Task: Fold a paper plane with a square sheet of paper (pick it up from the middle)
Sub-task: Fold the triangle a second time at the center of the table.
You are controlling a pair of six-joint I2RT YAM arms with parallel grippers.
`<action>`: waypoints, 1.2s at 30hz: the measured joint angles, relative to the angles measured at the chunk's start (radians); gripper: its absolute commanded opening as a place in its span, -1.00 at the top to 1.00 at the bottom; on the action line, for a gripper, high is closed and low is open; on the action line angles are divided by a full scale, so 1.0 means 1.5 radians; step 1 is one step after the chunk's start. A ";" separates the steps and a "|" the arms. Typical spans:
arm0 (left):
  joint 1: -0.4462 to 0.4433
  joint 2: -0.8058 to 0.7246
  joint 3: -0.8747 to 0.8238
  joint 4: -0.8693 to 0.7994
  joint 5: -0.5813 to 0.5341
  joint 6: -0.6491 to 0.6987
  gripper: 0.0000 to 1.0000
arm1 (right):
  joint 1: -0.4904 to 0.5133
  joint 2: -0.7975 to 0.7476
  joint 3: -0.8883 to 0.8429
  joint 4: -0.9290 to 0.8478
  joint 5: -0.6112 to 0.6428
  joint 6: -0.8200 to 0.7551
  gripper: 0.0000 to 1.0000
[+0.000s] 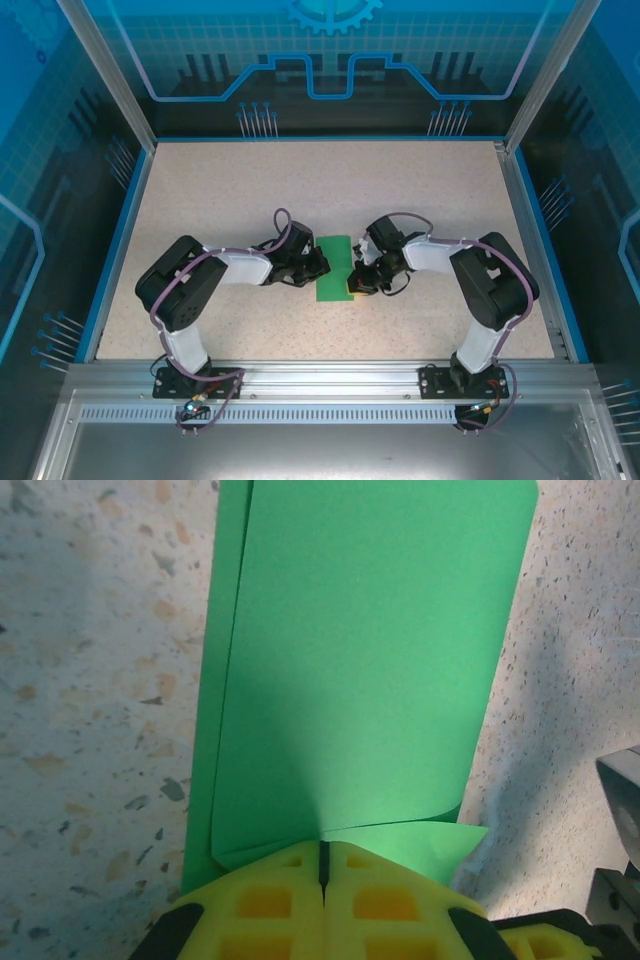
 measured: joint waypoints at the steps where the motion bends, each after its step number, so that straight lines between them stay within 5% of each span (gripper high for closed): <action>1: 0.000 0.000 0.000 0.000 0.000 0.000 1.00 | 0.004 -0.002 0.009 -0.004 0.000 0.000 0.90; 20: 0.000 0.000 0.000 0.000 0.000 0.000 1.00 | 0.042 0.095 0.104 0.009 0.014 0.020 0.90; 36: 0.000 0.001 -0.001 0.001 0.000 -0.015 1.00 | 0.003 0.021 -0.016 0.057 -0.022 0.020 0.85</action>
